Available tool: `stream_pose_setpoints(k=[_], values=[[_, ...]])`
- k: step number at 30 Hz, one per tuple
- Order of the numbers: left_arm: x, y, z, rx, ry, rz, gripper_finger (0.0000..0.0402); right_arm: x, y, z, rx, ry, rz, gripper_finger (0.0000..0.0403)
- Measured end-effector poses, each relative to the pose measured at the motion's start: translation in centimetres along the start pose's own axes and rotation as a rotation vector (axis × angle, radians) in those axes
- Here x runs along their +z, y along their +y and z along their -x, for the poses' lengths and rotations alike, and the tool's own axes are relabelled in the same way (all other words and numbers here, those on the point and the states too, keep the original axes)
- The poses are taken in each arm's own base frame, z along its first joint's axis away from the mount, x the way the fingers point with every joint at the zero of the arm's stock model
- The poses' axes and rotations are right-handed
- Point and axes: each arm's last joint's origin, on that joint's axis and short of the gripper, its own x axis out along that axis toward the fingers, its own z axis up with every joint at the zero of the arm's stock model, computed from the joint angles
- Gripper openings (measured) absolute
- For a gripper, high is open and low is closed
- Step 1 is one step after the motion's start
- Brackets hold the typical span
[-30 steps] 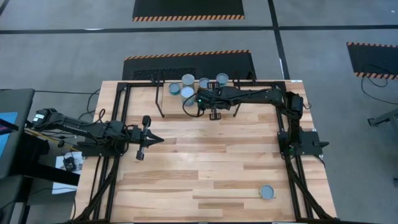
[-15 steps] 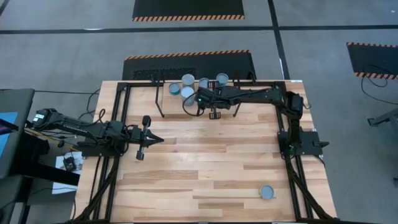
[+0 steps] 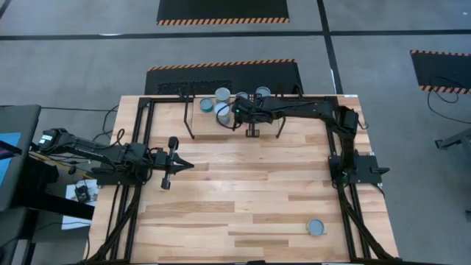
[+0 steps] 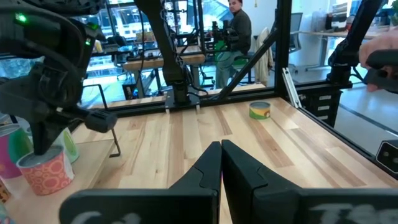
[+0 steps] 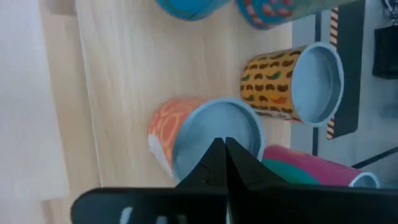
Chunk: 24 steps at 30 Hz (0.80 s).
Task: Pick and place cans onto a shelf
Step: Put the canned meatballs on the shelf
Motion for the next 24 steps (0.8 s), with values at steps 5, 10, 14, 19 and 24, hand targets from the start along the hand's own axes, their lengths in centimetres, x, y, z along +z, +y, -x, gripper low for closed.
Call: stream_pose_setpoints(k=[5,10,14,19,24], values=[[0.0,0.0,0.0,0.0,0.0,-0.002,0.0002,0.0,0.1,-0.1,0.043,-0.015,-0.004,0.0009],[0.0,0.0,0.0,0.0,0.0,-0.001,0.0002,0.2,0.0,-0.3,0.063,-0.051,-0.019,0.0004],[0.0,0.0,0.0,0.0,0.0,-0.001,0.0002,0.3,0.0,-0.4,0.055,-0.069,-0.031,0.0007],[0.0,0.0,0.0,0.0,0.0,-0.001,0.0002,0.3,-0.3,-0.5,0.068,-0.084,-0.043,0.0009],[0.0,0.0,0.0,0.0,0.0,-0.001,0.0002,0.9,-0.5,-0.4,0.045,-0.146,-0.065,0.0007]])
